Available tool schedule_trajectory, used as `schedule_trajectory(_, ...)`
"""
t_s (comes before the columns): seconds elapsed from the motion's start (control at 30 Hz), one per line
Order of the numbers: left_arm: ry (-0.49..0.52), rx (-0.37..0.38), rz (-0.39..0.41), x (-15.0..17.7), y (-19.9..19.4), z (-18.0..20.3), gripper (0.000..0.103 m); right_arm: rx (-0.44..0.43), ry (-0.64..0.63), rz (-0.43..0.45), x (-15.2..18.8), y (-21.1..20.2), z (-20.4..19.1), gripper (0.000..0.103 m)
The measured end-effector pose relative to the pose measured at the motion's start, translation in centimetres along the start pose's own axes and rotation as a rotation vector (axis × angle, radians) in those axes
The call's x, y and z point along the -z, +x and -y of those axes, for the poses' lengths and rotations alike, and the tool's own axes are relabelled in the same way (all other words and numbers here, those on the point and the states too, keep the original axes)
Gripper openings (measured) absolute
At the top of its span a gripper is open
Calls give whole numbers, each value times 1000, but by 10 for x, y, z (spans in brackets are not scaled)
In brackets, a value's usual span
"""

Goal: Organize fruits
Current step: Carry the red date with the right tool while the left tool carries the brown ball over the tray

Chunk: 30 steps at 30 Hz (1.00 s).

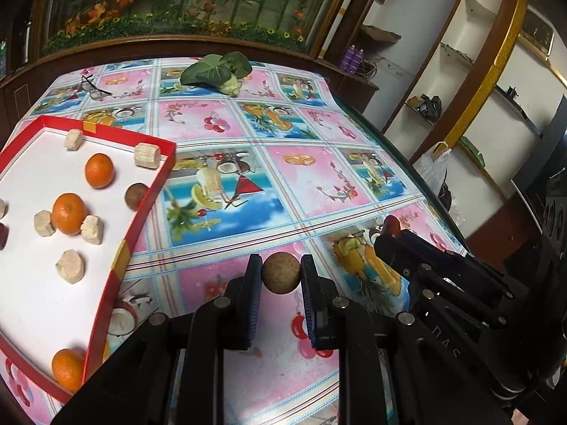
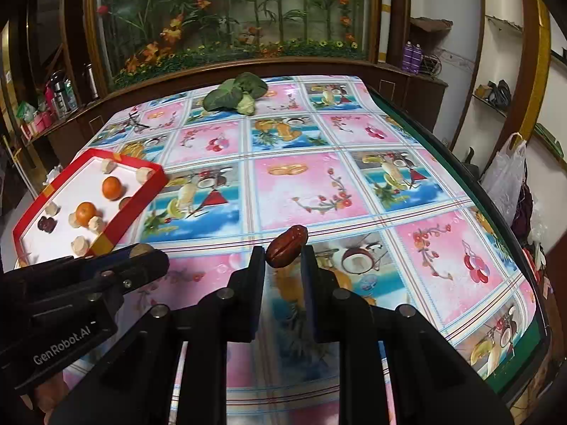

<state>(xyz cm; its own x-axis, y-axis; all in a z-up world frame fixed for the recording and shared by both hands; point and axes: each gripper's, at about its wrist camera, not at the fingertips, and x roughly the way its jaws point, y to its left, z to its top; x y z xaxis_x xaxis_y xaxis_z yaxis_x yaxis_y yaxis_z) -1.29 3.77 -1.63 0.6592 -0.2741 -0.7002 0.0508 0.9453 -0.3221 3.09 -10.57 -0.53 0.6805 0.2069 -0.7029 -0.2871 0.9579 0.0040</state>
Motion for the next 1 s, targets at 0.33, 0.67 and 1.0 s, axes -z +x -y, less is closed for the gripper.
schedule_trajectory(0.33, -20, -21, 3, 4, -8, -10, 21, -29, -26, 4, 4, -4, -15, 22)
schedule_trajectory(0.67, -44, -43, 12, 9, -18, -21, 21, -63, -24, 8, 7, -4, -17, 22)
schedule_trajectory(1.0, -76, -65, 38, 17, -34, -39, 21, -106, -14, 26, 11, -8, -14, 22)
